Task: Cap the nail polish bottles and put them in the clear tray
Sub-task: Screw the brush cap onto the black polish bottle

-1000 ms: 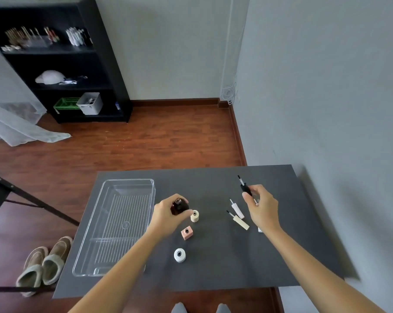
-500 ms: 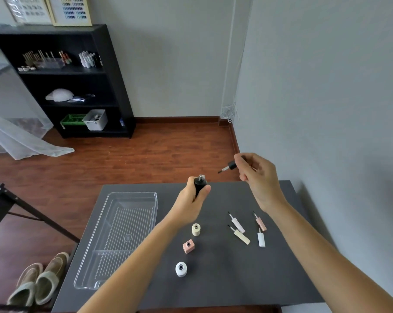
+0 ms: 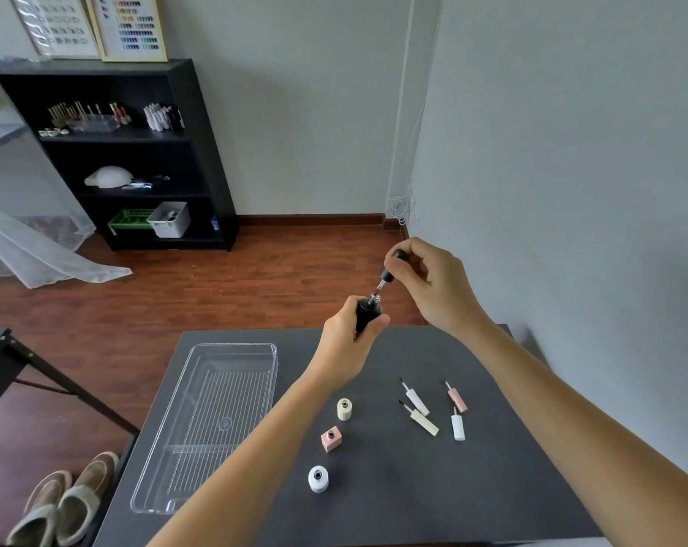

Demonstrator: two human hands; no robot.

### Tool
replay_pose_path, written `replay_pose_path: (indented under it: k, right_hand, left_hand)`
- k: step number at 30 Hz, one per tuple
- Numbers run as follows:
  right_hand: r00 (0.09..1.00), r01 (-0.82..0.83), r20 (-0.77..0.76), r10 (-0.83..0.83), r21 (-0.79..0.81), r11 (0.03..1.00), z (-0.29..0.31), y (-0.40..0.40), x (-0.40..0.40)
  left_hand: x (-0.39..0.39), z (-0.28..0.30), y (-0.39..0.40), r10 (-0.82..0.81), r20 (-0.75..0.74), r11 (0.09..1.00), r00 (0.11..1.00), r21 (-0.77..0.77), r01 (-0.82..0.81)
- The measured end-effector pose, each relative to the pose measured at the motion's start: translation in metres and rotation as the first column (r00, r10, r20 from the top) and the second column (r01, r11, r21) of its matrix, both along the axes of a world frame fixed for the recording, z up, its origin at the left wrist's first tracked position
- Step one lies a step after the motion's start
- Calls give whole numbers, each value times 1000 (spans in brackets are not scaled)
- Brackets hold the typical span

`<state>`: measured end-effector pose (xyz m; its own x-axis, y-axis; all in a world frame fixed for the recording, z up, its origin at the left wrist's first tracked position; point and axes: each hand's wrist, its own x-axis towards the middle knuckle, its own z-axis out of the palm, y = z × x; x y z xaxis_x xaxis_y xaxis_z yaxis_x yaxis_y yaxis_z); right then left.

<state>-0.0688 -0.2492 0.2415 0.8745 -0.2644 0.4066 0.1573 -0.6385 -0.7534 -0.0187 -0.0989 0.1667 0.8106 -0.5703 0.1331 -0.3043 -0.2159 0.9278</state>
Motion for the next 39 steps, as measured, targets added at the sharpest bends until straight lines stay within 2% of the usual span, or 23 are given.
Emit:
replay_pose_path:
  k: [7, 9, 14, 19, 21, 29, 31, 34, 39]
  right_hand:
    - [991, -60, -120, 54, -48, 997, -5, 2, -1]
    - [993, -17, -115, 14, -29, 999, -7, 1, 1]
    - [991, 52, -120, -64, -103, 993, -5, 1, 5]
    - [958, -178, -217, 186, 55, 983, 6, -8, -1]
    - [953, -218, -208, 222, 41, 975, 11, -10, -3]
    - [990, -44, -136, 29, -112, 993, 15, -4, -1]
    - [991, -41, -129, 33, -62, 997, 14, -3, -1]
    - [980, -122, -140, 143, 145, 982, 13, -5, -2]
    - [958, -216, -138, 250, 223, 951, 16, -10, -3]
  left_hand:
    - [-3, 9, -3, 13, 4, 1000, 1000, -16, -13]
    - [-4, 12, -4, 9, 16, 1000, 1000, -23, -8]
    - [-6, 13, -7, 21, -8, 999, 1000, -43, -22]
    - [-4, 16, -11, 47, -65, 996, 997, -73, -52]
    - [-4, 17, -11, 52, -75, 995, 996, -78, -57]
    - [-10, 17, -15, 23, -46, 997, 999, -73, -26]
    - [-10, 16, -14, 28, -83, 995, 996, -88, -35]
    - [-9, 17, -12, -24, -155, 992, 988, -127, 5]
    - [-9, 19, -8, -100, -196, 981, 975, -182, 64]
